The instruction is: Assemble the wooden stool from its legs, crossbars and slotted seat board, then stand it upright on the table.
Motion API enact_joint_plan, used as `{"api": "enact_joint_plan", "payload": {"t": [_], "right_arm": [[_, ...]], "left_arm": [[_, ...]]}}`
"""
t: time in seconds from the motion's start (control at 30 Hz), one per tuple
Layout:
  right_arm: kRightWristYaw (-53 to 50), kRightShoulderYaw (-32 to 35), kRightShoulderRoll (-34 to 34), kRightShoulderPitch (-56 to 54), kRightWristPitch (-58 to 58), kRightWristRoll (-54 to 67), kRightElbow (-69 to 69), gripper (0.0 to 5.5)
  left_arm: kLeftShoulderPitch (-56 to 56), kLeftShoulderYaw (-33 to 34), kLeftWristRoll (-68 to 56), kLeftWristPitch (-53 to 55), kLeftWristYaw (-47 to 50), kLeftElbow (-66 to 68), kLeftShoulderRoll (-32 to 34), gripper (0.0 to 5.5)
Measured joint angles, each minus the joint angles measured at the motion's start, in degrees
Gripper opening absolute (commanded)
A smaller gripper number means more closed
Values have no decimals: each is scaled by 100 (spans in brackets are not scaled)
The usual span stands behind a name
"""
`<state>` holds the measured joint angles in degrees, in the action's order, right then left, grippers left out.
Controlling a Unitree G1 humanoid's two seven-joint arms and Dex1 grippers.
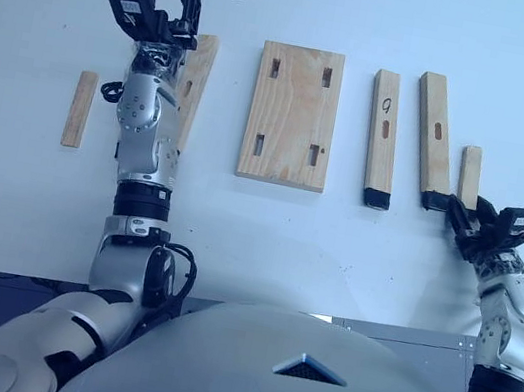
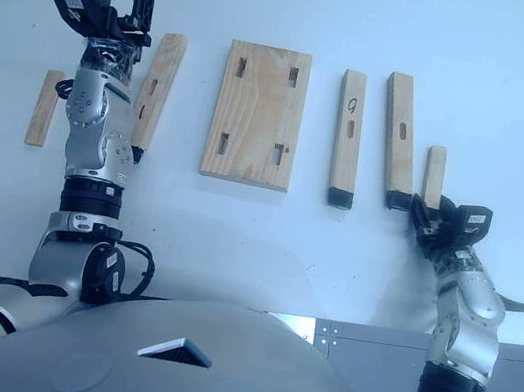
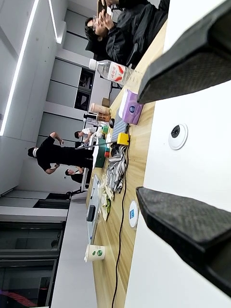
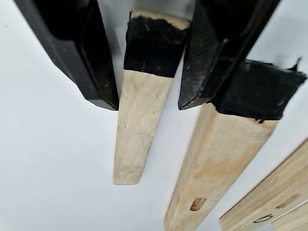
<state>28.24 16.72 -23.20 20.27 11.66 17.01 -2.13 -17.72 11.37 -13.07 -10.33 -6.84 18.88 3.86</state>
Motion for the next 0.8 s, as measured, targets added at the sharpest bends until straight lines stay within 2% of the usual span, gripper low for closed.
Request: {"api": "enact_joint_plan", "payload": {"t": [0.07,0.17,0.23,0.3,0.37,0.43,0.5,0.63,0.8], "right_arm": [[-105,-108,-1,28,366,-3,-309,135],[-384,-77,7,-64,842,45,-518,131],[-884,227,42,-376,968,92,-474,131],[-1491,606,22,-990,456,-112,-220,131],[-1746,697,20,-1655,-342,-322,-96,131],[-1217,182,188,-2419,-783,-47,-298,131],[-343,-737,636,-2883,-879,342,-489,131],[443,-1972,958,-2986,-1153,252,-553,131],[536,-2500,1146,-2809,-1188,97,-821,131]], "left_arm": [[56,3,2,8,4,-5,-1,313],[83,15,-1,59,4,-33,2,313],[67,-50,-27,262,-85,-238,37,313],[-58,-161,-153,563,-245,-624,82,313],[-321,-212,-507,1078,-453,-1050,101,313],[-549,-263,-1481,2053,-904,-1602,78,313],[-562,-270,-2612,3155,-1257,-1988,-15,313],[-423,-192,-4466,4837,-1618,-2680,62,313],[-368,-151,-4996,5329,-1457,-2865,54,313]]}}
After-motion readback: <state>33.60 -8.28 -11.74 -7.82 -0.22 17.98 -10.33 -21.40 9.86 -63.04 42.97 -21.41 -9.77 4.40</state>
